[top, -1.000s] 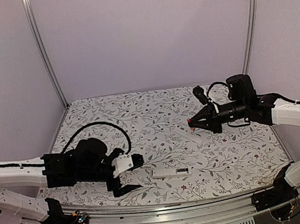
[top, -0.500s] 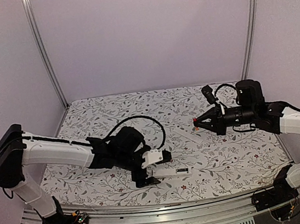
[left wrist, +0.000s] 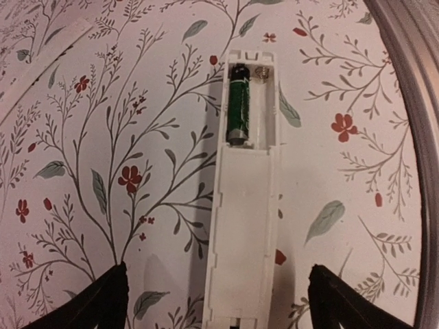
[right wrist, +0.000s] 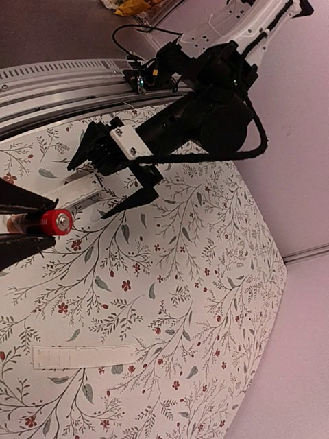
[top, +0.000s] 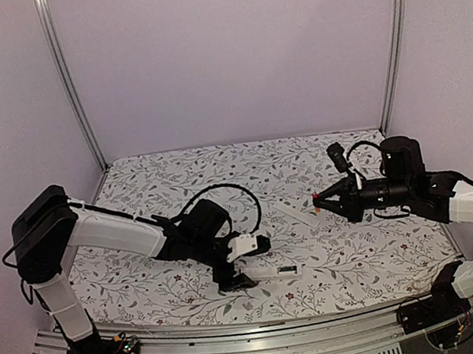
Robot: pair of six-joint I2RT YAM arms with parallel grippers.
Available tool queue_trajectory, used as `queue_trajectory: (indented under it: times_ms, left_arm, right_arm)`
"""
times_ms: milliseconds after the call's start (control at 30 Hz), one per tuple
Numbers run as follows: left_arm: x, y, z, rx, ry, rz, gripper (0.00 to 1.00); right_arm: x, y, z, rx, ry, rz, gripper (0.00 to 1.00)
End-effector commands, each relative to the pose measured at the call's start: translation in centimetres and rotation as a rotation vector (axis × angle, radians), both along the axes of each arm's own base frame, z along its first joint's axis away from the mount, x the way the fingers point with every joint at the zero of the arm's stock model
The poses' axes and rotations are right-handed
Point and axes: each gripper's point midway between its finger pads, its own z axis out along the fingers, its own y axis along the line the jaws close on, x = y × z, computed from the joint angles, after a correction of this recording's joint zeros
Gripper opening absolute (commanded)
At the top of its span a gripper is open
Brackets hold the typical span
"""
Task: Load the batteries into the remote control
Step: Hold the remote control without the battery cover at the center of the board.
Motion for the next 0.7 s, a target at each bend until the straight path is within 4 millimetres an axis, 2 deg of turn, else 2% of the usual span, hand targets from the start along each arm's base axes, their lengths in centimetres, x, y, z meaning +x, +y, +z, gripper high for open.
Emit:
queue_trajectory:
  times_ms: [0, 100, 200, 400, 567, 667]
  left_arm:
    - [0.6, -0.6, -0.1, -0.038, -0.073, 0.017, 0.85]
    - [0.7, -0.5, -0.1, -0.028, -0.106, 0.031, 0.77]
    - [0.0, -0.1, 0.0, -0.043, -0.1, 0.011, 0.72]
    - [-0.9, 0.5, -1.0, -0.025, -0.037, 0.018, 0.61]
    - [-2.7, 0.4, -0.2, -0.067, 0.022, 0.014, 0.47]
    - [-4.0, 0.7, -0.2, -0.076, 0.049, 0.0, 0.45]
  right_arm:
    - [0.2, 0.2, 0.3, 0.014, -0.017, -0.007, 0.0]
    - [0.7, 0.6, 0.1, 0.006, -0.015, -0.003, 0.0]
    - [1.1, 0.9, -0.6, -0.007, 0.017, -0.006, 0.0]
    - [1.3, 0.9, -2.0, -0.037, 0.054, -0.009, 0.0]
    - [0.7, 0.6, -1.6, -0.031, 0.052, -0.01, 0.0]
    - [0.6, 0.5, -1.7, -0.038, 0.032, -0.004, 0.0]
